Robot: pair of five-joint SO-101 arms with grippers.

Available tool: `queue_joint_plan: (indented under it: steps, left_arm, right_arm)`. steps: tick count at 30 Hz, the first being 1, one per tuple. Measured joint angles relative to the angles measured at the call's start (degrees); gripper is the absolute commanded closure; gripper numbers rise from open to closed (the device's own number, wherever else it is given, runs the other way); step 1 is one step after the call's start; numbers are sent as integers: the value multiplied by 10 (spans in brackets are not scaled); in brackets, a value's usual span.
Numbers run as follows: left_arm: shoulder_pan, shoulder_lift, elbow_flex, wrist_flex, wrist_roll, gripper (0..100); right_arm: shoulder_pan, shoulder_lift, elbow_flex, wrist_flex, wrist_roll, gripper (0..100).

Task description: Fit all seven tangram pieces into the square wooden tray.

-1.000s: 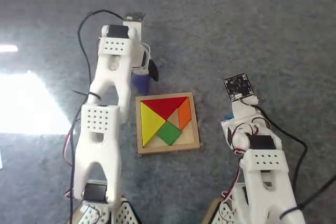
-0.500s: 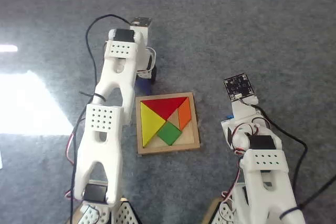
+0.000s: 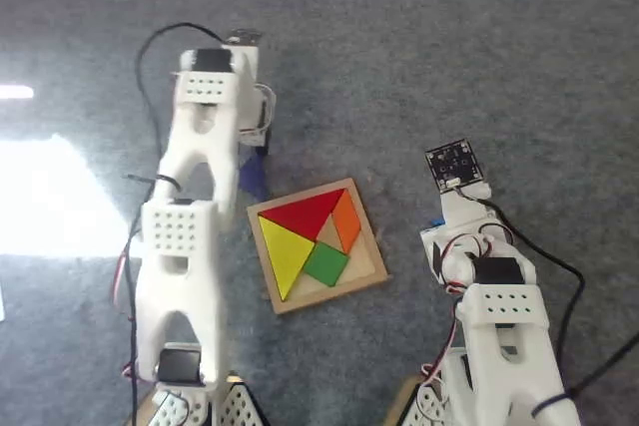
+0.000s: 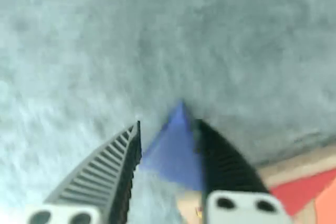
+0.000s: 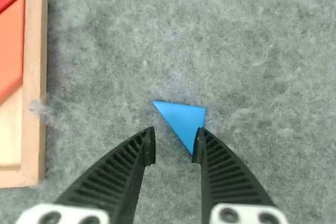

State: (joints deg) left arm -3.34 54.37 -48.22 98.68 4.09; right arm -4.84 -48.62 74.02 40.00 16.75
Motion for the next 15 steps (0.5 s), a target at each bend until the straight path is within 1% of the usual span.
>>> queue_joint_plan:
  steps: [5, 7, 11, 15]
  left_arm:
    - [11, -155, 212, 0, -25, 749]
    - [7, -188, 261, -6, -25, 749]
    - [-4, -191, 275, -23, -24, 750]
    - [-16, -145, 275, -52, -21, 750]
  right_arm:
    - [-1, 0, 0, 0, 0, 863]
    - [0, 0, 0, 0, 0, 864]
    - [0, 0, 0, 0, 0, 864]
    - [0, 0, 0, 0, 0, 864]
